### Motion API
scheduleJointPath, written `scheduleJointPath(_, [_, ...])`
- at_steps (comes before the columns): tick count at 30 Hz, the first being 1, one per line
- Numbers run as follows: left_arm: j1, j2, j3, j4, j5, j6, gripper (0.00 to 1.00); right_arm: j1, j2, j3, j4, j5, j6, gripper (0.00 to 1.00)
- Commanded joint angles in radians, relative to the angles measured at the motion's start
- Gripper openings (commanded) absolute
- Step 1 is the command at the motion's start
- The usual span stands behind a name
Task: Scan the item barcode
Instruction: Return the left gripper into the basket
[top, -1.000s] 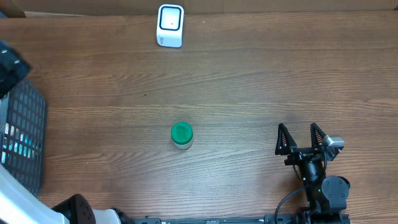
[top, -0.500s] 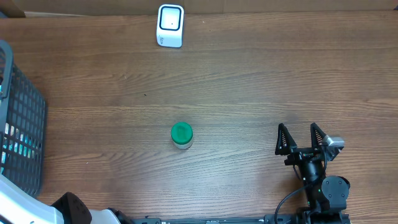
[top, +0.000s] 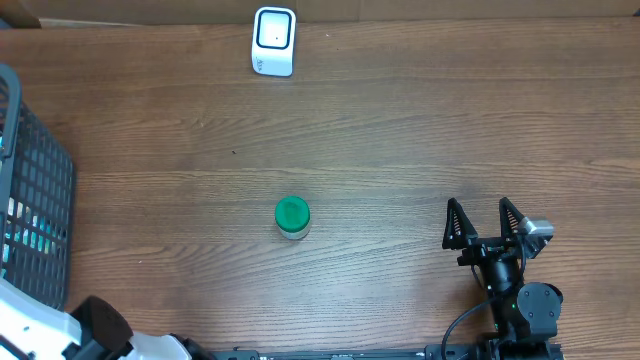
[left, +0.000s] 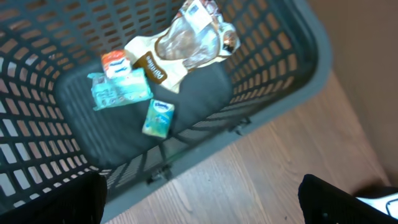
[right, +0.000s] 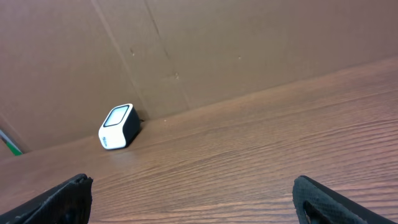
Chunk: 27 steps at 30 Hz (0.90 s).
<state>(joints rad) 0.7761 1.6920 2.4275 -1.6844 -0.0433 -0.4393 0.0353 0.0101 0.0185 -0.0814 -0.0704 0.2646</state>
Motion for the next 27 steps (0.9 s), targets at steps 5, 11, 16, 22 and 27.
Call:
scheduleJointPath(5, [0.011,0.021,-0.004,-0.005,-0.019,-0.013,1.00,0.006,-0.007,-0.010,0.005,0.009,-0.003,1.00])
scheduleJointPath(11, [0.011,0.021,-0.005,-0.005,-0.024,-0.010,1.00,0.006,-0.007,-0.010,0.005,0.009,-0.003,1.00])
scheduleJointPath(16, [0.011,0.021,-0.023,-0.005,-0.047,-0.010,1.00,0.006,-0.007,-0.010,0.005,0.009,-0.003,1.00])
scheduleJointPath(22, [0.011,0.021,-0.071,0.002,-0.047,-0.010,1.00,0.006,-0.007,-0.010,0.005,0.009,-0.003,1.00])
scheduleJointPath(27, [0.011,0.021,-0.085,0.009,-0.055,-0.010,1.00,0.006,-0.007,-0.010,0.005,0.009,-0.003,1.00])
